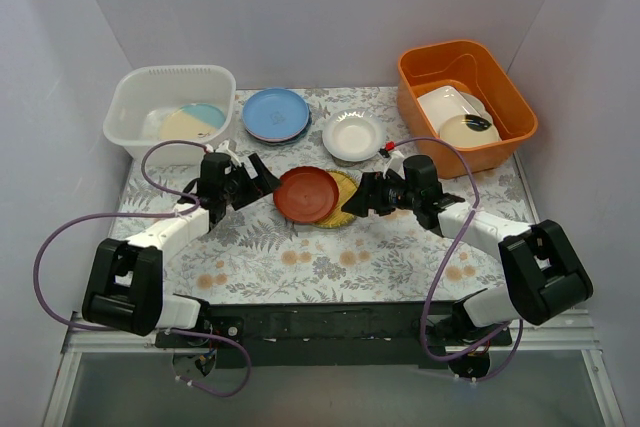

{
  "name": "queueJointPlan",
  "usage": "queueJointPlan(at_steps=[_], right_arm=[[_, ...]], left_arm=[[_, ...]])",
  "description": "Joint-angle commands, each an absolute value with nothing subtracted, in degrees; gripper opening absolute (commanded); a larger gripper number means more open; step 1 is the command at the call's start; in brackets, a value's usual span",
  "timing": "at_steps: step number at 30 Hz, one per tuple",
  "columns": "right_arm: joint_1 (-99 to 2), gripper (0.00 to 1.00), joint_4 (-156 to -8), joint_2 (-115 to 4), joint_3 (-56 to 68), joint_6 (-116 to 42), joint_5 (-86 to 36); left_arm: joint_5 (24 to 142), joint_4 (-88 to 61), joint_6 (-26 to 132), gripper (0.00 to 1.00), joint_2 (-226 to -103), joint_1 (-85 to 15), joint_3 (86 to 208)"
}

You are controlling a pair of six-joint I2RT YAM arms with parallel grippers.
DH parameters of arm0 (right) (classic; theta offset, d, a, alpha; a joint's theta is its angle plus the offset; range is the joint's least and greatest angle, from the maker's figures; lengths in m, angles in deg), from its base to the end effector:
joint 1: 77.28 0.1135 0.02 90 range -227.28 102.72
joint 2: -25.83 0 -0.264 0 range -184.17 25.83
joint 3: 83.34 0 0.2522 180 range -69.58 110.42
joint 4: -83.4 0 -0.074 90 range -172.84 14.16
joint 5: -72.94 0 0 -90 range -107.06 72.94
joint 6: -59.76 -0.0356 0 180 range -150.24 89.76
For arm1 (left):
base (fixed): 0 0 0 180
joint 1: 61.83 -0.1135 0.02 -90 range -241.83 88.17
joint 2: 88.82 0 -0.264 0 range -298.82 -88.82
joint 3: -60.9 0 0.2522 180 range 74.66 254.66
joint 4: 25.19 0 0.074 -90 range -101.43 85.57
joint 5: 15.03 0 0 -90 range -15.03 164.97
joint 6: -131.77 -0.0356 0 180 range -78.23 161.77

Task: Place the plates into the plastic bin on the countertop
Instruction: Pick up the plate at the center of the board.

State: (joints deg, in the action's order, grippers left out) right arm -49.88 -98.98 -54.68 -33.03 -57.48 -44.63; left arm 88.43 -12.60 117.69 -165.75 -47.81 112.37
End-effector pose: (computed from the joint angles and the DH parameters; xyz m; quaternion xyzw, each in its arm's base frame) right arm 0.2479 0.1471 0.1978 -0.1242 0.8315 0.4115 0.3519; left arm 0.2634 -0.0743 0.1953 -0.4151 0.7921 -0.3819 0.2333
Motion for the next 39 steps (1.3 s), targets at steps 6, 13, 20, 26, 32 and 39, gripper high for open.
queueJointPlan(at_steps=[6,13,20,26,32,39], right_arm=[[-49.68,0.9,-99.8,-56.95,-30.74,-57.31,-45.36],[-49.15,0.9,-101.56,-59.42,-29.42,-58.28,-47.12],[-48.19,0.89,-100.77,-59.86,-28.8,-58.1,-46.59],[-48.1,0.89,-99.37,-58.19,-30.03,-57.75,-45.1],[-48.1,0.89,-98.66,-55.29,-32.75,-57.66,-43.17],[-48.1,0.89,-98.14,-54.76,-32.67,-57.31,-42.9]], left_arm=[[88.6,-14.51,118.14,0.88,-164.41,-47.32,108.85],[88.86,-15.13,119.82,0.88,-160.11,-47.06,105.33],[88.33,-15.12,119.46,0.88,-159.57,-46.97,104.19],[90.08,-18.01,119.46,0.88,-163.08,-46.8,104.54],[90.79,-19.69,119.29,0.88,-167.04,-45.39,106.38],[90.79,-23.03,120.43,0.75,-172.23,-43.11,106.56]])
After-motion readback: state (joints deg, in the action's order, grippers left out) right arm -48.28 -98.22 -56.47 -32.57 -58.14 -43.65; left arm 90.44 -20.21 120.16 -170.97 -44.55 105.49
